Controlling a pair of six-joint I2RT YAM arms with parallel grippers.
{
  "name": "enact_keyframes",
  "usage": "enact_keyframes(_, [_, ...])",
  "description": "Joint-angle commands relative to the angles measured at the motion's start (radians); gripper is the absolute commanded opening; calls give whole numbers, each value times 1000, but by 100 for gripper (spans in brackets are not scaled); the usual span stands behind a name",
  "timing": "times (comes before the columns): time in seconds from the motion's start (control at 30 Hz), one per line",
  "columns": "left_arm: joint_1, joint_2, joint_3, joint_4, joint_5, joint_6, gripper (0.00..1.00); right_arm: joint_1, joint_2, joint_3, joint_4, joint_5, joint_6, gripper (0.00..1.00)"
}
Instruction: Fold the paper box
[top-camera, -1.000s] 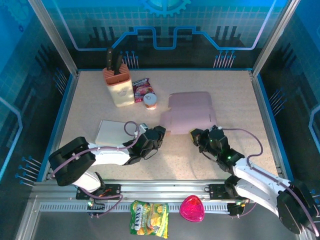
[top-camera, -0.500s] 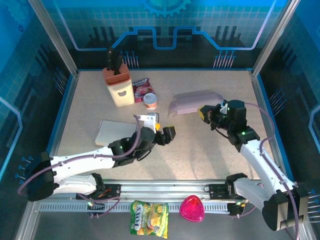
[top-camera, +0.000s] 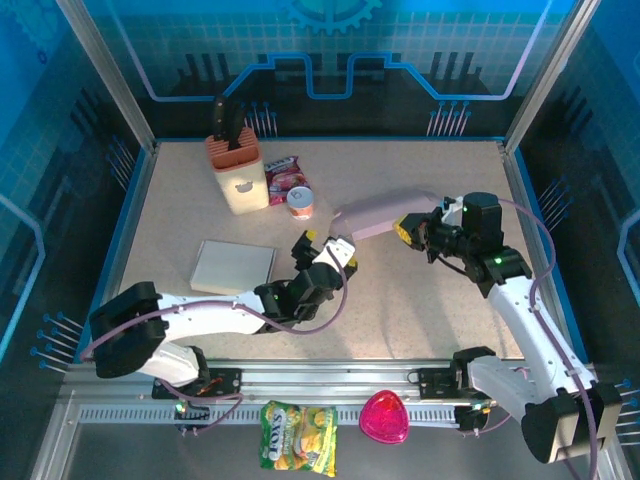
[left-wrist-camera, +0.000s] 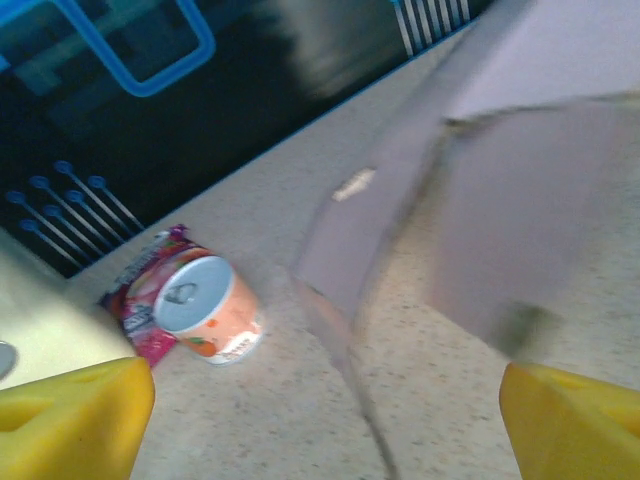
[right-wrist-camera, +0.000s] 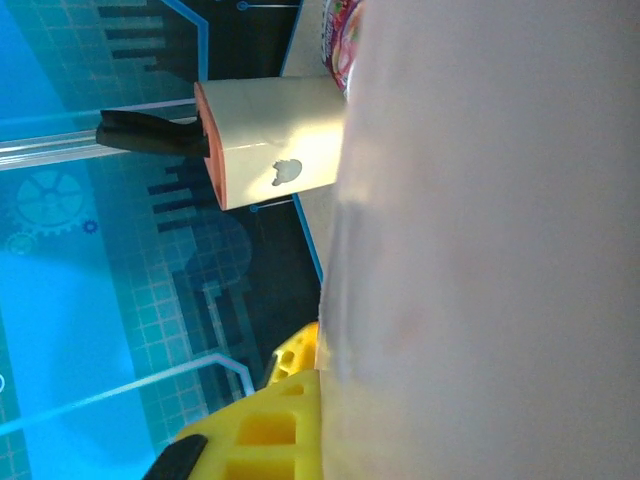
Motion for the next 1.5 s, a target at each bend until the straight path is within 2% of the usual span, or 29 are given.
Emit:
enact_keyframes(0.0, [20,-16,12,128,-60,114,89,-21,-15,27,-44,-59,-39,0])
enact_keyframes(0.1, [32,-19,-1,162,-47,149,84,-28,-13,27,-44,-80,-46,0])
enact_keyframes(0.27, [42,27,4,240,14,253,59,-41,-4,28,-22,-108,-39,0])
enact_keyframes(0.3, [42,44,10,252,13,268,51,-41,-1,28,-21,-111,-39,0])
enact_keyframes(0.37, [43,75,28,278,-1,301,22,-48,8,28,-2,-115,-38,0])
enact_keyframes(0.43, [42,76,40,276,-16,279,0,-62,21,28,50,-125,-33,0])
enact_keyframes(0.5, [42,52,68,213,-44,200,0,-79,28,42,117,-135,-58,35])
enact_keyframes(0.53, [42,30,97,116,-46,125,0,-84,30,87,87,-134,-96,50])
enact_keyframes(0.63, [44,-24,217,-209,-29,-122,0,-94,4,189,-38,-88,-204,74])
enact_keyframes(0.7, [44,-33,317,-425,-16,-273,0,-95,-31,232,-93,-39,-237,84])
enact_keyframes(0.87, [49,19,591,-931,89,-592,0,-104,-89,331,-232,50,-282,92])
enact_keyframes(0.93, [52,55,685,-1080,125,-687,0,-106,-95,358,-279,73,-286,94])
enact_keyframes(1.03, [57,102,765,-1210,180,-796,0,-107,-99,357,-290,65,-256,94])
enact_keyframes(1.23, [69,134,755,-1216,288,-863,0,-101,-79,320,-287,85,-251,91])
enact_keyframes(1.47, [54,110,666,-1100,286,-791,0,-75,8,265,-235,66,-260,88])
